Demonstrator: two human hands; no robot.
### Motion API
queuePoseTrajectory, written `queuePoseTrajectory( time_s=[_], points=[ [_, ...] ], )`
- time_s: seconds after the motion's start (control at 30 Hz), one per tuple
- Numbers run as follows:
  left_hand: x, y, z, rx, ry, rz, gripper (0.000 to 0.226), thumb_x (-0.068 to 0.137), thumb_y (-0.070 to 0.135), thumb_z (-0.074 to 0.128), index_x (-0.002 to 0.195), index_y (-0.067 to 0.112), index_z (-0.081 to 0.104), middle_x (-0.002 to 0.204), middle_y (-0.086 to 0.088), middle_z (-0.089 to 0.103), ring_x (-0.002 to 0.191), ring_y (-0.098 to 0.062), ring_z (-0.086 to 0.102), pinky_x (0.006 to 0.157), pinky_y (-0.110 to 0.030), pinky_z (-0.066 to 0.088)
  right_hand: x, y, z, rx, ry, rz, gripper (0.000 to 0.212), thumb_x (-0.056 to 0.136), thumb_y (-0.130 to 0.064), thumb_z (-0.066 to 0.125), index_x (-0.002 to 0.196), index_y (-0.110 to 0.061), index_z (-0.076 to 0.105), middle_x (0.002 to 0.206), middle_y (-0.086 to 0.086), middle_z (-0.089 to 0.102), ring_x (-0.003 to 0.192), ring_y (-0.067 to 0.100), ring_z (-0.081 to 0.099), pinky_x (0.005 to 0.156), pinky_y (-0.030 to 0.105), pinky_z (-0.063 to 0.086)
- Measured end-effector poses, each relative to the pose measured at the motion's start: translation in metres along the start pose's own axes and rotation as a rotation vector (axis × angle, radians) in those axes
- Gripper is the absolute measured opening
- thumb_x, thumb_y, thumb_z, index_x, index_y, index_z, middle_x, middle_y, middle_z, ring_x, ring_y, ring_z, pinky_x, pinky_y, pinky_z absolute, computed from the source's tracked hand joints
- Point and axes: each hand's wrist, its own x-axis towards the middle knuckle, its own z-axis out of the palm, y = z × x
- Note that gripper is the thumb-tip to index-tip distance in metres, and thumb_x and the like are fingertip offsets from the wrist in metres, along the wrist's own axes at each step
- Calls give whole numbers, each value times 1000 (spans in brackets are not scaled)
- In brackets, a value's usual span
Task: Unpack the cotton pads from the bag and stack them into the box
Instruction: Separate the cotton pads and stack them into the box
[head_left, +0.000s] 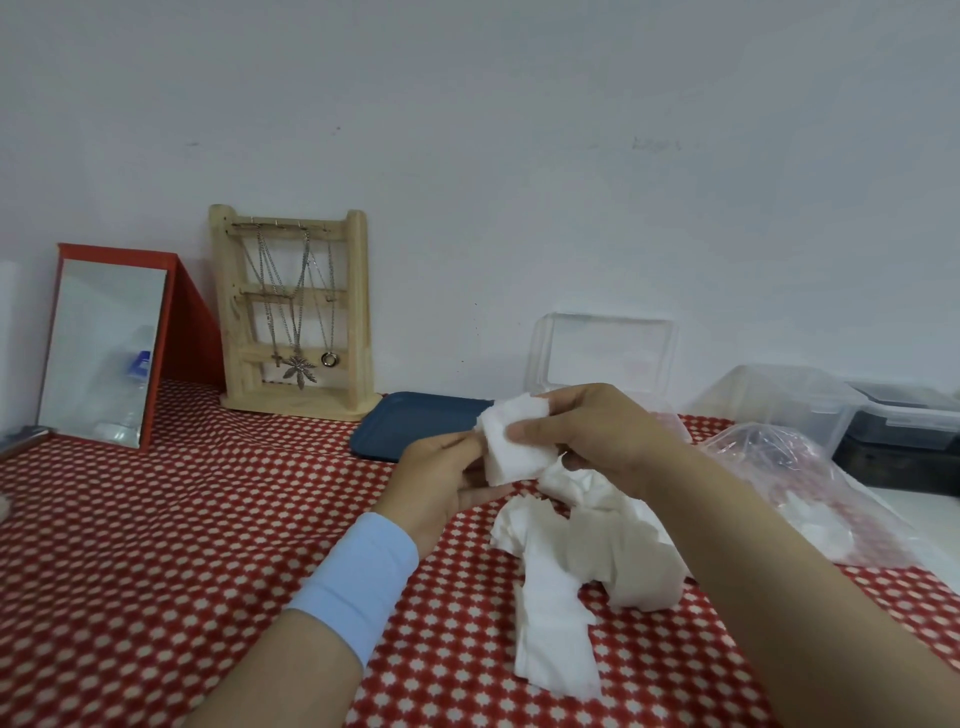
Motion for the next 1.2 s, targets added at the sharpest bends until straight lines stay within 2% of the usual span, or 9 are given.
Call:
queuePoseTrajectory(
  time_s=[0.1, 0.27, 0.37, 0.53, 0.63, 0.9, 1.0, 1.1, 1.2],
  points=[
    [-2, 1, 0, 2, -61, -12, 24, 104, 16, 56, 117, 2, 70, 108, -18, 77, 100, -28, 76, 74, -31, 63, -1, 3, 5, -83, 76, -44, 24, 74, -10, 88, 96, -8, 78, 82, 0, 74, 57, 0, 63, 48, 12, 44],
    [1, -1, 1, -13, -73, -29, 31, 105, 21, 53, 123, 0, 66, 109, -20, 76, 102, -31, 75, 80, -37, 64, 1, 3, 9, -261, 161, -56, 47, 68, -20, 92, 109, -20, 69, 97, -2, 70, 78, 8, 68, 60, 18, 53],
    [-1, 3, 3, -68, -122, -40, 39, 96, 34, 62, 120, 5, 69, 111, -17, 76, 105, -30, 74, 85, -40, 62, 1, 3, 6, -257, 126, -36, 59, 72, -25, 91, 122, -25, 60, 107, -3, 64, 86, 9, 65, 64, 17, 48],
    [0, -2, 0, 129, -151, 61, 29, 87, 1, 73, 115, 7, 71, 112, -13, 77, 107, -29, 74, 97, -46, 57, -1, 1, -8, -49, -96, 21, 25, 86, -30, 78, 110, -22, 76, 100, 1, 78, 84, 14, 70, 73, 28, 51],
    [-1, 0, 0, 162, -150, 47, 29, 89, 0, 71, 117, 7, 69, 112, -12, 77, 105, -27, 74, 95, -45, 58, 1, 3, -14, -58, -66, 5, 14, 88, -25, 77, 100, -18, 80, 95, 2, 79, 81, 15, 69, 72, 29, 50],
    [0, 5, 4, 176, -57, 45, 24, 96, 28, 67, 111, 11, 76, 107, -7, 79, 104, -23, 75, 92, -44, 60, -4, 1, -17, -74, -170, -47, 20, 89, -32, 75, 103, -17, 80, 98, 5, 78, 80, 13, 69, 74, 27, 55],
    [0, 11, 7, 227, -119, 50, 25, 93, 21, 71, 117, 14, 71, 111, -6, 78, 104, -23, 75, 91, -43, 60, -4, 2, -21, -96, -143, -70, 16, 89, -20, 77, 102, -12, 79, 97, 7, 78, 80, 15, 69, 75, 28, 57],
    [4, 21, 12, 410, -174, 77, 45, 85, 7, 79, 124, 22, 64, 109, -5, 78, 101, -22, 76, 96, -46, 58, -5, 0, -34, -115, -211, -41, 19, 90, -20, 75, 107, -11, 78, 101, 8, 78, 87, 18, 72, 79, 29, 58],
    [15, 36, 24, 517, -210, 62, 59, 81, 6, 83, 131, 23, 57, 108, -4, 78, 99, -18, 76, 90, -35, 60, -3, -6, -52, -237, -295, -8, 21, 89, -23, 76, 105, -10, 78, 101, 7, 78, 96, 21, 73, 89, 34, 59]
  ],
)
